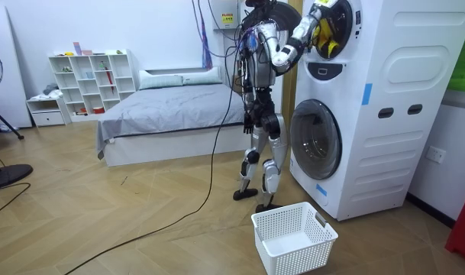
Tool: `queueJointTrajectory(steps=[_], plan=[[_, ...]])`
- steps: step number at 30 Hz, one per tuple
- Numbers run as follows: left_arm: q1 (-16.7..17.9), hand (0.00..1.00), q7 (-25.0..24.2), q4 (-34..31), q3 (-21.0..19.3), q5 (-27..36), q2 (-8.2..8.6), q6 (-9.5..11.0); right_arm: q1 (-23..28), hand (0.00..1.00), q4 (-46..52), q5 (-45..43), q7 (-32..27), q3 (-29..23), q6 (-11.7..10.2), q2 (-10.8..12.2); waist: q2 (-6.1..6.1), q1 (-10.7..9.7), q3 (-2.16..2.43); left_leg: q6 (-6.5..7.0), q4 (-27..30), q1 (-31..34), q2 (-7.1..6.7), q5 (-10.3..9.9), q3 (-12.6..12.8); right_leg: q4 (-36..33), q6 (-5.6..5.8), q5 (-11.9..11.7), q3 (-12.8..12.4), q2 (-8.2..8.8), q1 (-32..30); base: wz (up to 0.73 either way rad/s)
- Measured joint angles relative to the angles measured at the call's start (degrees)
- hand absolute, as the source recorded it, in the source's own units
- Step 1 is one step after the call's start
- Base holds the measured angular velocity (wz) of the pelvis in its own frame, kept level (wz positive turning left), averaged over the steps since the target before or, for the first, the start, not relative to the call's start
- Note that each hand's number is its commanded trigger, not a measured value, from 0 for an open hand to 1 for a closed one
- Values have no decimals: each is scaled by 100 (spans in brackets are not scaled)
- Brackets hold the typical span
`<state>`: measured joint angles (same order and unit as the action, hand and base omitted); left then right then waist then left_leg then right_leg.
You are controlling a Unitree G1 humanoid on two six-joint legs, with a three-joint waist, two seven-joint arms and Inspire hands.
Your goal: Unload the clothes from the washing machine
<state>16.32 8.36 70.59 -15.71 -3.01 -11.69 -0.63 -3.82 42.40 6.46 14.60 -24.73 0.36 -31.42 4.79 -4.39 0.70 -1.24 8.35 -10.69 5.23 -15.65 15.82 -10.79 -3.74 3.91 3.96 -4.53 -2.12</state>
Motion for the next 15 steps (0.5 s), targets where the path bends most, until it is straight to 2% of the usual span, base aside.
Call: queueJointTrajectory(steps=[4,8,13,15], plan=[[36,0,16,-37,-5,-2,-1,93,368,100,-160,-32,-322,-355,-192,-1,-10,-169,-4,-24,15,-46,33,-13,142,8,-13,-6,-168,-74,-9,-20],[20,0,13,-81,-115,-48,-7,100,775,100,-585,-54,-871,-868,-201,-7,43,-324,-17,-41,7,-58,49,-24,359,-7,-27,-39,-363,-150,-91,-27],[16,0,14,-89,-219,-44,-50,106,1234,100,-752,-119,-1382,-1173,-216,-1,97,-508,-44,-104,-15,-58,106,-65,632,-6,-70,-104,-553,-257,-190,-29],[15,0,14,-100,-211,-41,-41,88,1485,100,-901,-126,-1617,-1286,-134,20,113,-616,-54,-114,-17,-77,116,-71,732,-7,-79,-110,-617,-296,-222,-20]])
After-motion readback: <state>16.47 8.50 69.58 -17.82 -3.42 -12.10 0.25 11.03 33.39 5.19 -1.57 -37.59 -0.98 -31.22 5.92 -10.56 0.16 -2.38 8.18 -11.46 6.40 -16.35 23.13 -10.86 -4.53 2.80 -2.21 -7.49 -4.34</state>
